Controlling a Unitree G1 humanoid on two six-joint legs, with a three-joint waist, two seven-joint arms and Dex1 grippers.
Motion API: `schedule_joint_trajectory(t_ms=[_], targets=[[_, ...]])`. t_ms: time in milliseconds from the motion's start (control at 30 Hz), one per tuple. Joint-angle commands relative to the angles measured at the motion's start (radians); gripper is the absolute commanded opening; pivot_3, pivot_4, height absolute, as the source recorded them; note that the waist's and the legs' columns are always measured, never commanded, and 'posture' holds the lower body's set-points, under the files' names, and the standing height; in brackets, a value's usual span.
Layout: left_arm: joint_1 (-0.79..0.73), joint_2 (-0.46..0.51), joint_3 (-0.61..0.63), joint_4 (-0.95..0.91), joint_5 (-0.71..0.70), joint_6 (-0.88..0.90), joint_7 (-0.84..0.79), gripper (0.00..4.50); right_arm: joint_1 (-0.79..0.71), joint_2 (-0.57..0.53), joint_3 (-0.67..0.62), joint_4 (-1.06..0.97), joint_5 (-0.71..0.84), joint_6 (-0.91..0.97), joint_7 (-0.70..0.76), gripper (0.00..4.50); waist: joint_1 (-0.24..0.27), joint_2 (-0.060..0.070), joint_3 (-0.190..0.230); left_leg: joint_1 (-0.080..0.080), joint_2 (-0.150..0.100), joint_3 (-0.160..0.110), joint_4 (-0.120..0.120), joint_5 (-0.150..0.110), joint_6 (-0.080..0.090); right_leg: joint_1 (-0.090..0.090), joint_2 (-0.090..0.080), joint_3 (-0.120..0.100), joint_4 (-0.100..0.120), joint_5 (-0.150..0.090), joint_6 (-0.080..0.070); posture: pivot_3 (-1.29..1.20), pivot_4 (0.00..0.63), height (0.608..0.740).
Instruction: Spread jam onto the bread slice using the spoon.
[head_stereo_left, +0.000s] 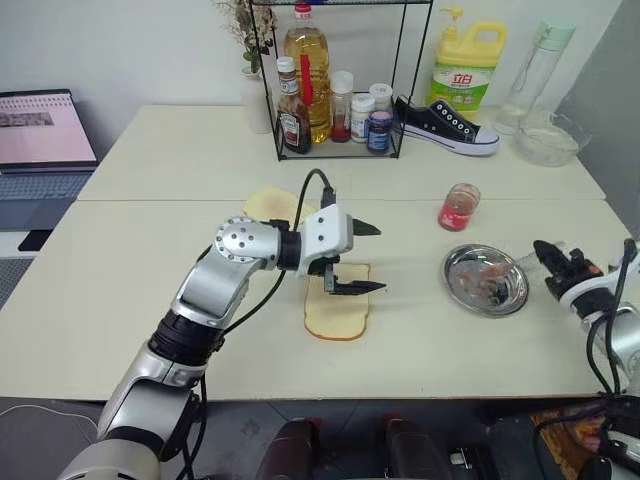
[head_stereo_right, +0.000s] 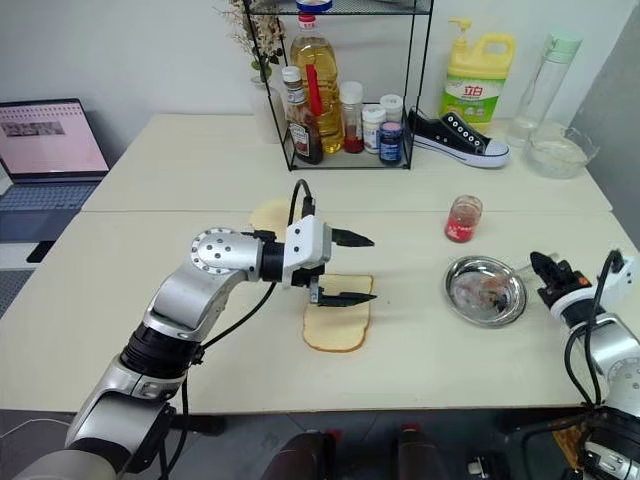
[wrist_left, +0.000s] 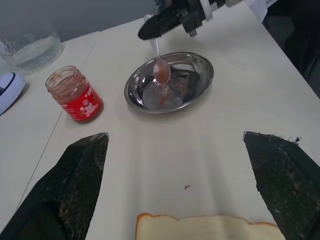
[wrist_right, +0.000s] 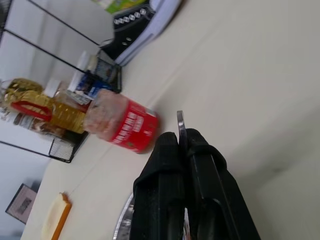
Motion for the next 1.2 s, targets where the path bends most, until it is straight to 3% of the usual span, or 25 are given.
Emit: schedule_joint_trajectory(t_ms=[33,200,433,833,1200], targets=[[-0.046,0.003,0.063,0.04,-0.011,0.006,0.043,4.5,-0.08,-0.072,0.035,-0.164,0.01,0.011,0.0,0.02,-0.001,0.0,0.0,0.0,0.0,0.0,0.0,0.0,0.0,0.0,0.0,0.0,0.0,0.0,0.0,0.0,0.15,0.74],[-0.073,-0.022,0.057,0.108,0.013,-0.021,0.081,4.5,-0.214,-0.131,0.133,-0.166,-0.099,-0.018,0.01,0.02,-0.002,0.0,0.0,0.0,0.0,0.0,0.0,0.0,0.0,0.0,0.001,-0.001,0.0,0.0,0.0,0.0,0.15,0.74],[-0.09,-0.081,0.058,0.159,0.027,-0.036,0.136,4.5,-0.415,-0.175,0.378,0.038,-0.48,-0.256,0.17,0.02,-0.001,0.0,0.0,-0.001,-0.001,0.0,0.0,0.0,0.0,-0.001,0.0,-0.001,-0.001,0.0,0.0,0.0,0.15,0.74],[-0.078,-0.083,0.061,0.122,0.027,-0.016,0.155,4.5,-0.586,-0.092,0.475,0.385,-0.729,-0.495,0.328,0.02,-0.002,0.0,0.0,-0.001,0.0,0.001,0.0,0.0,0.0,-0.002,0.0,0.0,0.0,0.0,0.0,0.0,0.15,0.74],[-0.077,-0.074,0.064,0.103,0.025,-0.001,0.157,4.5,-0.667,-0.018,0.539,0.63,-0.898,-0.685,0.379,0.02,-0.003,0.0,0.0,-0.001,0.0,0.001,0.0,0.0,-0.001,-0.003,0.0,0.0,0.0,0.0,0.0,0.0,0.15,0.74]])
